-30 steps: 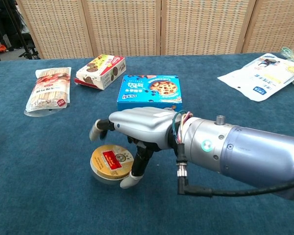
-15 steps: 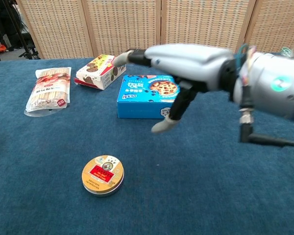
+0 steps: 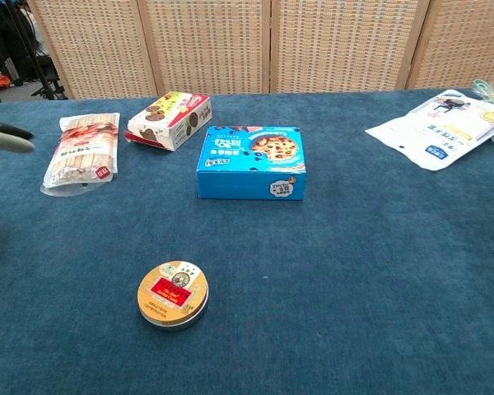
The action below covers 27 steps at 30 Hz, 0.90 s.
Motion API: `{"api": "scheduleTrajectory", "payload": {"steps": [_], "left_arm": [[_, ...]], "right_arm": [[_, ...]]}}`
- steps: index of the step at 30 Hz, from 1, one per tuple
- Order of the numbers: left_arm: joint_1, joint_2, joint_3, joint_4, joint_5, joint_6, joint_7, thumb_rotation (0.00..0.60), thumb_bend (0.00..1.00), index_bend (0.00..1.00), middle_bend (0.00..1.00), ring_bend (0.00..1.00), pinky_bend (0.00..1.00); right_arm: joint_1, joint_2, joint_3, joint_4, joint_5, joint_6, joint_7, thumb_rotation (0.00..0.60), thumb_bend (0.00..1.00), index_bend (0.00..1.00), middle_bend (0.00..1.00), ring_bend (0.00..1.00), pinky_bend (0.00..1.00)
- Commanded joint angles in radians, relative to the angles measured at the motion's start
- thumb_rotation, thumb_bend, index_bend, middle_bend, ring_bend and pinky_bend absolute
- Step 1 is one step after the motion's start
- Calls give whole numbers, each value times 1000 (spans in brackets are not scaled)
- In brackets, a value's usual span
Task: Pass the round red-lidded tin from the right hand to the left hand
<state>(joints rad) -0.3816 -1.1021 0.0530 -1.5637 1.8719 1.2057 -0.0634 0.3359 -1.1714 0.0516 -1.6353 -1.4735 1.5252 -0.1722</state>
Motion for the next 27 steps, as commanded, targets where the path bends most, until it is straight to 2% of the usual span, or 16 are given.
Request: {"api": "scheduleTrajectory", "payload": {"steps": [1, 4, 9, 11, 14, 23, 27], "left_arm": [[-78, -16, 13, -94, 24, -120, 96, 600, 46, 0, 0, 0, 0], [-120, -39, 4, -154, 11, -215, 201, 600, 46, 0, 0, 0, 0], [-170, -84, -36, -248, -113, -366, 352, 600, 47, 0, 0, 0, 0], [-181, -93, -49, -263, -152, -395, 395, 600, 48, 0, 0, 0, 0], [-200, -128, -71, -272, -218, -436, 483, 600, 49, 0, 0, 0, 0], [-254, -272, -109, -233, -398, -497, 604, 600, 52, 0, 0, 0, 1], [-275, -305, -118, -220, -455, -495, 657, 600, 56, 0, 0, 0, 76]], "right_arm": [[-129, -50, -36, 153, -41, 128, 207, 600, 0, 0, 0, 0, 0], [-152, -65, -34, 191, -53, 153, 262, 600, 0, 0, 0, 0, 0], [-158, -71, -23, 243, -56, 134, 324, 600, 0, 0, 0, 0, 0], [-159, -71, -17, 251, -57, 131, 334, 600, 0, 0, 0, 0, 0], [-163, -69, -9, 257, -61, 129, 353, 600, 0, 0, 0, 0, 0], [-168, -65, -1, 261, -71, 105, 372, 600, 0, 0, 0, 0, 0], [-171, -65, 6, 270, -77, 106, 386, 600, 0, 0, 0, 0, 0]]}}
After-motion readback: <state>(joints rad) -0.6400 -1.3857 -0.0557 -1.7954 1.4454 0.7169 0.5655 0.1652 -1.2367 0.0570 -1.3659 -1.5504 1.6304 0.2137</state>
